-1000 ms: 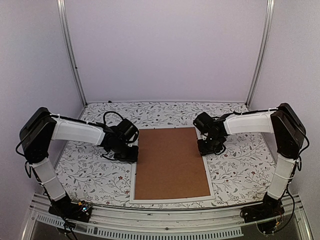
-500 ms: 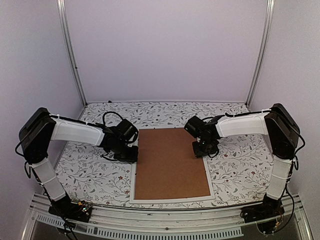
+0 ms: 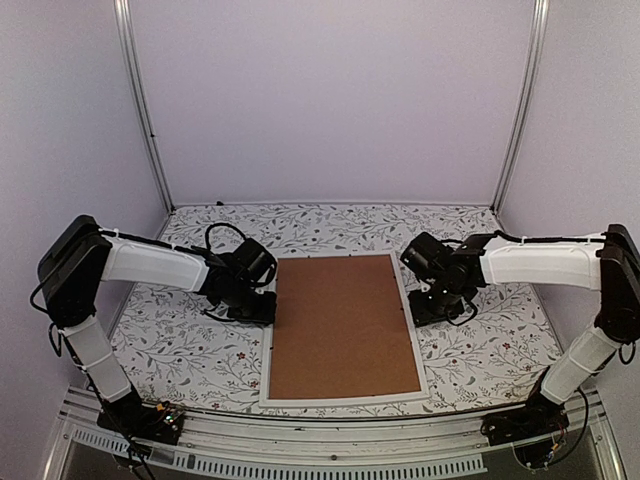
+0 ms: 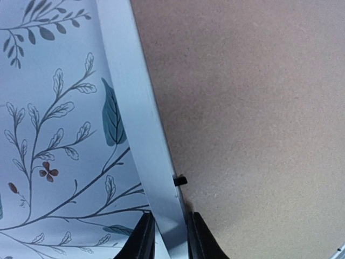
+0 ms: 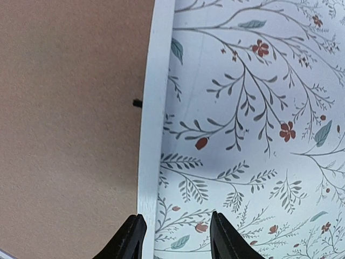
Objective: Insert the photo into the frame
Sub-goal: Press the fastener onto the backboard.
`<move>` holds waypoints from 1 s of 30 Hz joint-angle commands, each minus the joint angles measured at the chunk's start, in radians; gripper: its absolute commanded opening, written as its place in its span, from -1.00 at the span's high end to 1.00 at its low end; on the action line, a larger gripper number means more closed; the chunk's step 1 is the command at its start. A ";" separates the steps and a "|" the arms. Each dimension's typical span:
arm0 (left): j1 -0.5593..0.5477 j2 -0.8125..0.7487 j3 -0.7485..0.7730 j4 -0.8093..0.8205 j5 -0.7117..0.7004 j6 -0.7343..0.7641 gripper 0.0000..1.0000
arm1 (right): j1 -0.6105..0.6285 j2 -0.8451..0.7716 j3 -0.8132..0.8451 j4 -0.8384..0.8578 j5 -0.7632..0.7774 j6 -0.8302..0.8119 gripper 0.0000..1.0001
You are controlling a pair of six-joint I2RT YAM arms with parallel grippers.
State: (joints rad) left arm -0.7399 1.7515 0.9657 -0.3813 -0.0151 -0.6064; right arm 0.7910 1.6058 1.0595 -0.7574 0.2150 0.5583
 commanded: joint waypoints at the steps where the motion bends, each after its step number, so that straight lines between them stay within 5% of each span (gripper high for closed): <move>1: -0.016 0.012 -0.018 -0.013 -0.012 0.005 0.56 | 0.002 -0.038 -0.072 -0.017 -0.046 0.032 0.08; 30: -0.017 0.015 -0.027 -0.011 -0.017 0.000 0.50 | 0.042 -0.005 -0.141 0.053 -0.098 0.079 0.08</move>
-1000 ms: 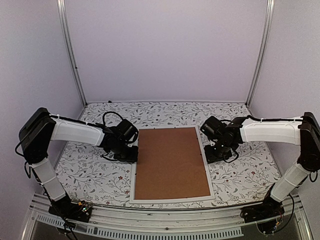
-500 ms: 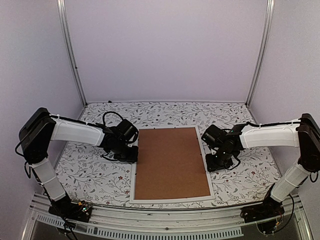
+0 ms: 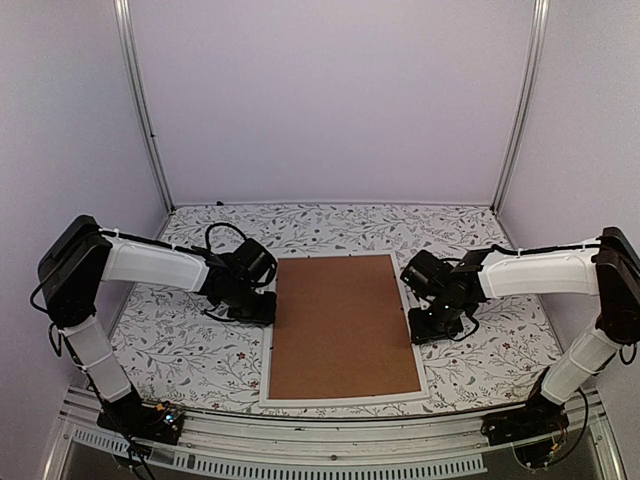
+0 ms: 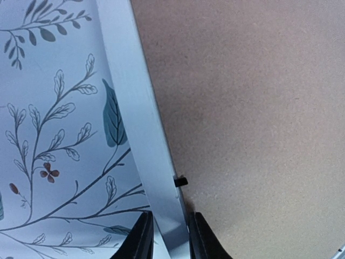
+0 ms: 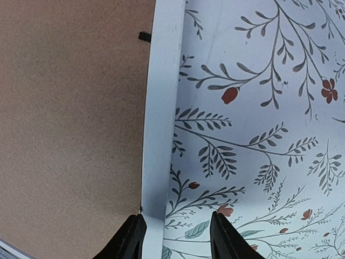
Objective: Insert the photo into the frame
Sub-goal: Press the fastener onto the backboard.
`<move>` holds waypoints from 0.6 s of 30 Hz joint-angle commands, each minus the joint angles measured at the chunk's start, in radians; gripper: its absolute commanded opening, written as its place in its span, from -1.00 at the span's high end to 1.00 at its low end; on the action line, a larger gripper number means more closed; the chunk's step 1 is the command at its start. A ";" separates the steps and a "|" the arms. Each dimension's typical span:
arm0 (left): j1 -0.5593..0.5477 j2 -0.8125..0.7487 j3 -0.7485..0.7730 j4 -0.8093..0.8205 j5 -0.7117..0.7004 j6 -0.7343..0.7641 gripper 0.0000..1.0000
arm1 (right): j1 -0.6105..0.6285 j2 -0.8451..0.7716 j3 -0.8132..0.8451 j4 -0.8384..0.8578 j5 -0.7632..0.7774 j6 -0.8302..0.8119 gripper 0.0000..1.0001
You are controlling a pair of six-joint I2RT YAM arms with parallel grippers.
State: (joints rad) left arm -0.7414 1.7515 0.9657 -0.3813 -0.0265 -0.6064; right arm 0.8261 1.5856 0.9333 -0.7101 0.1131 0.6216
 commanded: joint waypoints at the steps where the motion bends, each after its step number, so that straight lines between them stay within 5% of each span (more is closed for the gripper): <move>1: -0.015 0.015 -0.026 -0.011 -0.006 0.001 0.50 | 0.007 0.016 -0.014 0.005 0.005 0.015 0.08; 18: -0.015 0.013 -0.030 -0.011 -0.007 0.002 0.50 | 0.007 0.057 -0.014 0.006 0.023 0.008 0.08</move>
State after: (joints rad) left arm -0.7418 1.7515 0.9638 -0.3786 -0.0307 -0.6064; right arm 0.8265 1.6093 0.9226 -0.7055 0.1177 0.6258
